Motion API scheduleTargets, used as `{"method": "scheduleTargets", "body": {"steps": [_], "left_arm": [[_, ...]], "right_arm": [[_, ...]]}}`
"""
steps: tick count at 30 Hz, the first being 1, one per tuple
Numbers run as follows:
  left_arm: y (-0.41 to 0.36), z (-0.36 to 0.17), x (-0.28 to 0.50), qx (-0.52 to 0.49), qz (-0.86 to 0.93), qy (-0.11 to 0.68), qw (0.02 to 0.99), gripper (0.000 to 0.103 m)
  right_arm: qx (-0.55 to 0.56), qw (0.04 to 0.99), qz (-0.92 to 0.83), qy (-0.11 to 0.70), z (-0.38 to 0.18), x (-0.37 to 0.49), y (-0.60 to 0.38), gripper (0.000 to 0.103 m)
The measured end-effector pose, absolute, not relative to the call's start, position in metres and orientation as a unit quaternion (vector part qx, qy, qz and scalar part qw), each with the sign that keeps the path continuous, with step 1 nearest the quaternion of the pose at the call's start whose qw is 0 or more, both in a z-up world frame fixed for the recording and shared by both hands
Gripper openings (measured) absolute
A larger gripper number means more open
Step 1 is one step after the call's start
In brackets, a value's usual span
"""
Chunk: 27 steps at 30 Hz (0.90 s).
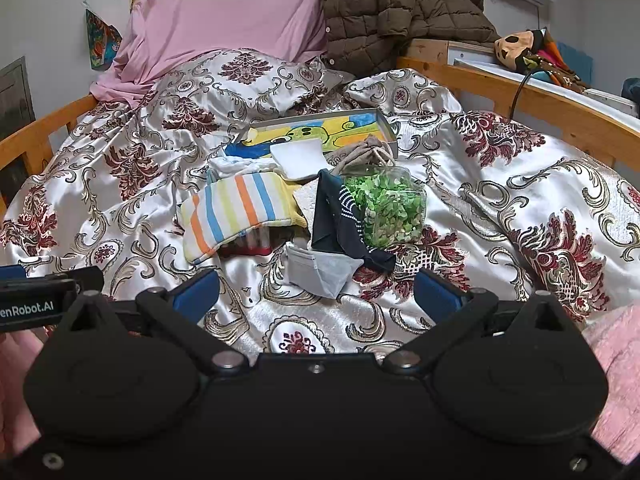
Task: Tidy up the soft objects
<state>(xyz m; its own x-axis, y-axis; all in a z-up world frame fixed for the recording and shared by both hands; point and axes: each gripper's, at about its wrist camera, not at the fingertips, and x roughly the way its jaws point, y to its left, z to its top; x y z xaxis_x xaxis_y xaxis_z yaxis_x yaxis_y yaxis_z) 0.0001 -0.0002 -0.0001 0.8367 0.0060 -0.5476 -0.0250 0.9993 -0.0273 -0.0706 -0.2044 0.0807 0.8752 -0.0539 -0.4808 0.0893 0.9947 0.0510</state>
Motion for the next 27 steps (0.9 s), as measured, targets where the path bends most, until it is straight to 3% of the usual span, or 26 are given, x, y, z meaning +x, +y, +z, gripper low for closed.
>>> {"method": "scheduleTargets", "body": {"steps": [27], "left_arm": [[-0.002, -0.003, 0.012, -0.018, -0.002, 0.308, 0.951, 0.102]], "right_arm": [[0.057, 0.96, -0.033, 0.272, 0.077, -0.059, -0.208, 0.102]]}}
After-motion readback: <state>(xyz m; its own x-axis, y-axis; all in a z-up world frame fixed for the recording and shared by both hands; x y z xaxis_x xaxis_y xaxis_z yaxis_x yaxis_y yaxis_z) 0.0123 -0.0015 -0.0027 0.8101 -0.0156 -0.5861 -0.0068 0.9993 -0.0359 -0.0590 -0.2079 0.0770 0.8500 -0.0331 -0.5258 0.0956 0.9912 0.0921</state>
